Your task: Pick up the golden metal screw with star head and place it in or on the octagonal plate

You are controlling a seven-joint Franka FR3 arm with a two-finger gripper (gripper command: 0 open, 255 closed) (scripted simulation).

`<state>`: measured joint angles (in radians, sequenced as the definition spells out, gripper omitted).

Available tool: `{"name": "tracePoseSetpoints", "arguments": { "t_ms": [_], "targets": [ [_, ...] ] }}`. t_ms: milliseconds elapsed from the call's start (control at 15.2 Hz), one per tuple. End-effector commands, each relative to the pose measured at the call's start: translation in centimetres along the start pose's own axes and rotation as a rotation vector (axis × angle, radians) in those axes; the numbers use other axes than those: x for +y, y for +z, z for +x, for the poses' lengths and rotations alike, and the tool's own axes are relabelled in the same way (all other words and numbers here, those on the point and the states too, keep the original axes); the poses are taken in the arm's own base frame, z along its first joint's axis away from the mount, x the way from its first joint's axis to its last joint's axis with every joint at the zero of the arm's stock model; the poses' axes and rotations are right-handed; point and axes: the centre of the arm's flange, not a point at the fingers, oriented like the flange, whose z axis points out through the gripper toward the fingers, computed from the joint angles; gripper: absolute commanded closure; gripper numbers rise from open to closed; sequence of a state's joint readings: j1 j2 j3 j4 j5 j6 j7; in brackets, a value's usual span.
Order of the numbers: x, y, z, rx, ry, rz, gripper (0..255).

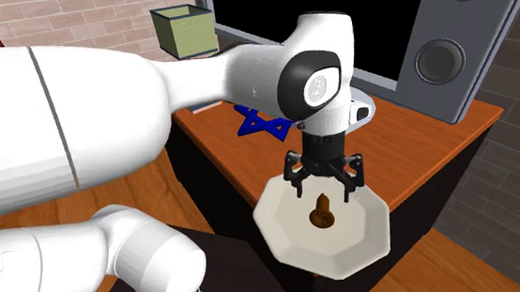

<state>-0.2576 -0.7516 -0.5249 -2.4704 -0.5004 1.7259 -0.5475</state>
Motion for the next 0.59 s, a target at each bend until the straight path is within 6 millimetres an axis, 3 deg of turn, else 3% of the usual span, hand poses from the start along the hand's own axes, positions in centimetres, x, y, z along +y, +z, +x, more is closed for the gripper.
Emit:
{"name": "tracePoseSetpoints", "arguments": {
  "t_ms": [0, 66, 528],
  "targets": [
    [0.0, -2.4, 0.0, 0.000, 0.000, 0.001, 0],
    [0.0, -3.4, 0.0, 0.000, 0.000, 0.001, 0],
    [0.0, -3.4, 0.0, 0.000, 0.000, 0.001, 0]
  ]
}}
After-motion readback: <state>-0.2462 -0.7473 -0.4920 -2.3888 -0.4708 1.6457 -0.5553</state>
